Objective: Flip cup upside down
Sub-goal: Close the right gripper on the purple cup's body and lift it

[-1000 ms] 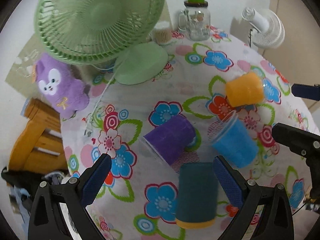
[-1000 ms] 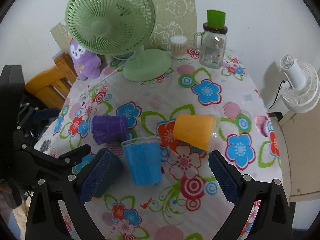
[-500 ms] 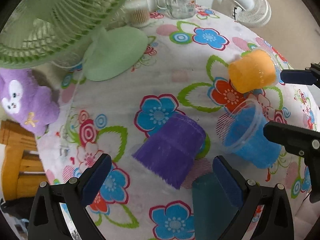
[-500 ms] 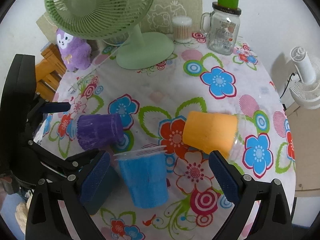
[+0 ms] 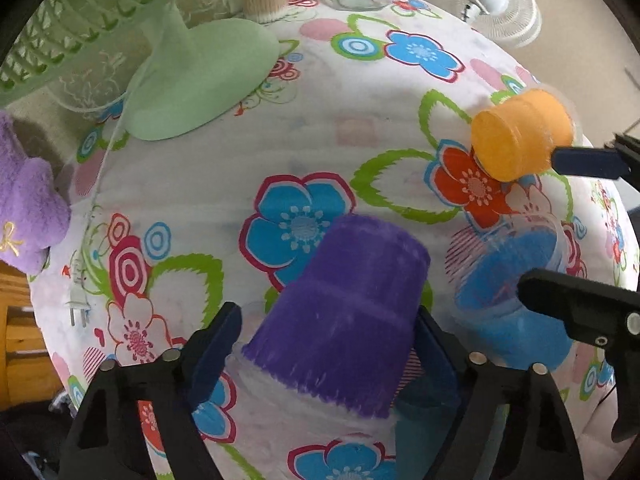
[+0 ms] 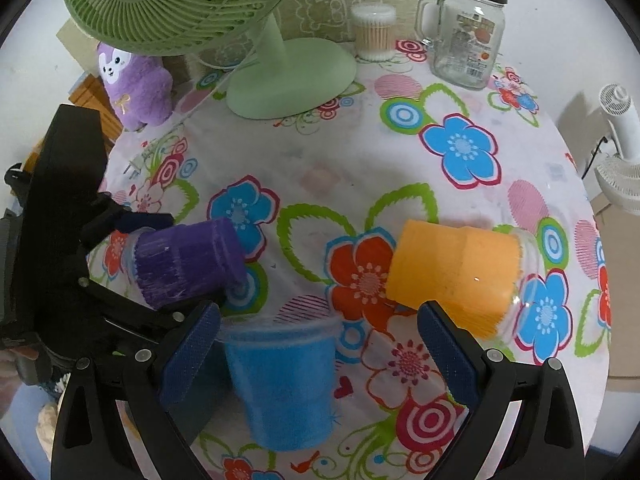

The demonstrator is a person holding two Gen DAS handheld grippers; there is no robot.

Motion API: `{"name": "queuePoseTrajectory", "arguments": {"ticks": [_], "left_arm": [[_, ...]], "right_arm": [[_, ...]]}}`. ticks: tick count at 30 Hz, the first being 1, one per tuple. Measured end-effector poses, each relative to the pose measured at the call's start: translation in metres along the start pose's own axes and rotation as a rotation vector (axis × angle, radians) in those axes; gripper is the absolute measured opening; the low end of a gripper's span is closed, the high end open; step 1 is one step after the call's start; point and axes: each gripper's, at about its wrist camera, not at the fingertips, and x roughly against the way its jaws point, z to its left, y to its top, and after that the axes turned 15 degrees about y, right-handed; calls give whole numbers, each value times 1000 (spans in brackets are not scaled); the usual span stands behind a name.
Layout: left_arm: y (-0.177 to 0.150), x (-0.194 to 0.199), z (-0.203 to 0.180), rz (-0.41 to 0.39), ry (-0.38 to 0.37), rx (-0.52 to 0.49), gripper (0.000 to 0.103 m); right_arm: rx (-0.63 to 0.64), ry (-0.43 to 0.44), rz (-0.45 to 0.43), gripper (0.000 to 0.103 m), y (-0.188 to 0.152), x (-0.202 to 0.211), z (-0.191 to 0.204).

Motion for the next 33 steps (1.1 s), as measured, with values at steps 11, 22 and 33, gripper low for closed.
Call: {"name": "queuePoseTrajectory", "arguments": {"ticks": [11, 22, 33], "left_arm": [[-7, 15, 4, -39, -1, -3, 82], [-15, 67, 2, -111, 60, 23, 82], [-41, 128, -28, -169, 85, 5, 83]], "right_arm": [[12, -10, 10, 100, 0, 1, 8], [39, -2, -48, 100, -8, 38, 22], [93, 24, -78, 100, -42, 87, 36]]}}
